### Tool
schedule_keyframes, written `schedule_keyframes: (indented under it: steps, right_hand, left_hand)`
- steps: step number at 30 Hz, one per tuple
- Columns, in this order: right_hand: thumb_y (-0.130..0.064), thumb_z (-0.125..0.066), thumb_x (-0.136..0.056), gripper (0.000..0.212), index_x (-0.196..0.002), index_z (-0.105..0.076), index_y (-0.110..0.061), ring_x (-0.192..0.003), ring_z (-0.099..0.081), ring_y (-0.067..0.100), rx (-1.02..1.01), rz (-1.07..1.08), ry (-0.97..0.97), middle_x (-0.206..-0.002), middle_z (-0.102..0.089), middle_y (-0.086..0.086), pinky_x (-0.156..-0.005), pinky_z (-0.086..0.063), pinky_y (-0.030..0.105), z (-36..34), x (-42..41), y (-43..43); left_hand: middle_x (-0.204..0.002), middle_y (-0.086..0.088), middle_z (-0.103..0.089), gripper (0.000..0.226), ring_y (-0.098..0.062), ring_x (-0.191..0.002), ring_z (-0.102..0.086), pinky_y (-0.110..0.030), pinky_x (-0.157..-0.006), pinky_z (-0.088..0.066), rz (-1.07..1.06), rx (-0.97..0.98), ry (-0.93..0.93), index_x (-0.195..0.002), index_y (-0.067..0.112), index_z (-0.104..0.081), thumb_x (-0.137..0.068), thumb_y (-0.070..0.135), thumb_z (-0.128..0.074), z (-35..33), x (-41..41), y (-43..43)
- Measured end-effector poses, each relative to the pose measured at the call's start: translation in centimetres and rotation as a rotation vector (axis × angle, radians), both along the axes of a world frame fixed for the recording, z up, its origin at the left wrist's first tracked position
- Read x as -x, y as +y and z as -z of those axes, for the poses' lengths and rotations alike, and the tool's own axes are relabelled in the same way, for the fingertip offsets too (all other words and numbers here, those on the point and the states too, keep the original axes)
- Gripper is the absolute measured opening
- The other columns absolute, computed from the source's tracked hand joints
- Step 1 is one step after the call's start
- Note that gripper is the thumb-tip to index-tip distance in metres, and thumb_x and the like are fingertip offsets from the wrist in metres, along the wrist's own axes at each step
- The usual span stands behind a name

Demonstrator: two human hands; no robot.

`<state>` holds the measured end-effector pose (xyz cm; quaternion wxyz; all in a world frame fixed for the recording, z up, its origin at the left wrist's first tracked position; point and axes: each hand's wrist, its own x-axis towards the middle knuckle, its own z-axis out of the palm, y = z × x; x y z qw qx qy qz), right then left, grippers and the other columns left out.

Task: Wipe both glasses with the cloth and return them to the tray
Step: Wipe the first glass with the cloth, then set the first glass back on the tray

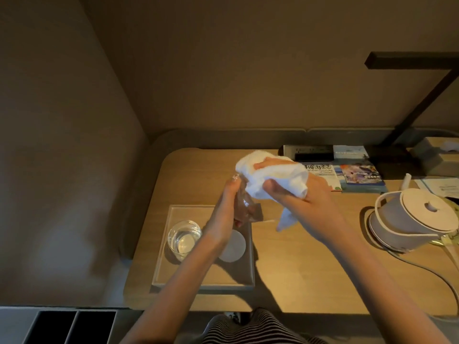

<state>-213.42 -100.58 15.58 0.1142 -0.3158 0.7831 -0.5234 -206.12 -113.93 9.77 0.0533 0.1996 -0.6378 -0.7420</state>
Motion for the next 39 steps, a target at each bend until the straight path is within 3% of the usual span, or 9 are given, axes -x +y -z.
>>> schedule_keyframes:
  steps: [3, 6, 11, 14, 18, 24, 29, 33, 39]
  right_hand:
    - [-0.049, -0.064, -0.078, 0.022, -0.071, -0.070, -0.029, -0.057, -0.058, 0.002, 0.088, 0.014, -0.162, -0.058, -0.065, -0.009, -0.055, -0.039, 0.015, -0.8, 0.7, -0.3]
    - [-0.052, -0.057, -0.081, 0.039, -0.087, -0.069, -0.016, -0.071, -0.061, 0.027, 0.115, 0.036, -0.280, -0.081, -0.065, 0.025, -0.067, -0.044, 0.038, -1.1, 1.6, -0.9]
    - [-0.048, -0.052, -0.087, 0.059, -0.082, -0.050, 0.011, -0.056, -0.039, 0.021, 0.176, 0.199, -0.235, -0.062, -0.041, 0.011, -0.051, -0.031, 0.032, -0.5, 1.5, -1.3]
    - [-0.037, -0.056, -0.090, 0.057, -0.062, -0.040, 0.010, -0.049, -0.034, 0.019, 0.223, 0.268, -0.159, -0.052, -0.034, 0.011, -0.044, -0.027, 0.027, -0.2, 1.1, -0.7]
    - [-0.036, -0.056, -0.084, 0.058, -0.057, -0.041, 0.013, -0.043, -0.033, 0.019, 0.179, 0.271, -0.085, -0.048, -0.037, 0.014, -0.041, -0.024, 0.026, 0.5, 1.0, 0.3]
    - [-0.051, -0.045, -0.084, 0.056, -0.042, -0.028, -0.016, -0.036, -0.026, 0.011, -0.266, 0.085, 0.160, -0.037, -0.027, 0.004, -0.043, -0.019, 0.032, 6.5, 1.1, 1.8]
    - [-0.046, -0.048, -0.090, 0.036, -0.076, -0.058, -0.014, -0.068, -0.056, 0.028, -0.754, -0.016, 0.158, -0.066, -0.056, 0.004, -0.055, -0.038, 0.033, 13.9, 3.7, 3.0]
    - [-0.059, -0.057, -0.080, 0.050, -0.114, -0.059, -0.023, -0.096, -0.061, 0.022, -0.807, -0.078, -0.159, -0.101, -0.065, 0.000, -0.079, -0.048, 0.035, 16.4, 3.3, 3.0]
    - [-0.007, -0.070, -0.077, 0.066, -0.136, -0.042, -0.019, -0.120, -0.051, 0.006, -0.355, -0.162, -0.277, -0.128, -0.055, -0.007, -0.096, -0.046, 0.027, 11.5, 1.8, 0.3]
  left_hand:
    - [-0.088, -0.007, -0.067, 0.056, -0.002, -0.070, -0.066, -0.017, -0.060, -0.053, 0.007, -0.030, 0.042, -0.113, 0.023, -0.061, -0.087, 0.068, -0.040, 0.1, -0.4, 0.6]
    - [-0.080, 0.005, -0.071, 0.055, -0.005, -0.065, -0.066, -0.021, -0.057, -0.053, -0.031, -0.133, 0.067, -0.108, 0.021, -0.065, -0.085, 0.059, -0.032, 0.5, -0.1, 0.9]
    - [-0.086, 0.000, -0.073, 0.053, -0.013, -0.065, -0.063, -0.025, -0.051, -0.043, -0.057, -0.270, 0.045, -0.101, 0.023, -0.073, -0.096, 0.059, -0.034, -0.3, -0.3, 0.8]
    - [-0.069, -0.005, -0.067, 0.059, -0.014, -0.051, -0.054, -0.023, -0.042, -0.031, -0.018, -0.322, 0.045, -0.094, 0.016, -0.071, -0.094, 0.057, -0.029, -0.1, -0.5, 0.6]
    - [-0.082, -0.015, -0.057, 0.069, -0.019, -0.059, -0.049, -0.025, -0.044, -0.029, -0.022, -0.470, 0.095, -0.102, 0.009, -0.069, -0.085, 0.068, -0.038, 0.9, -0.7, 0.0]
    - [-0.077, -0.011, -0.052, 0.066, -0.018, -0.054, -0.047, -0.022, -0.042, -0.031, 0.011, -0.864, 0.214, -0.096, 0.007, -0.061, -0.082, 0.066, -0.035, 2.5, 0.5, -1.6]
    - [-0.060, -0.011, -0.049, 0.069, -0.018, -0.051, -0.045, -0.023, -0.044, -0.028, 0.205, -1.007, 0.169, -0.099, -0.001, -0.057, -0.090, 0.062, -0.029, 4.5, 0.3, -1.4]
    - [-0.059, -0.011, -0.050, 0.081, -0.019, -0.050, -0.045, -0.022, -0.044, -0.025, 0.215, -1.070, 0.129, -0.100, -0.003, -0.055, -0.095, 0.067, -0.015, 6.1, 0.0, -1.6]
    - [-0.065, -0.009, -0.059, 0.079, -0.018, -0.049, -0.045, -0.022, -0.044, -0.024, 0.098, -1.054, 0.098, -0.103, 0.003, -0.051, -0.092, 0.073, -0.015, 8.6, -0.9, -2.1]
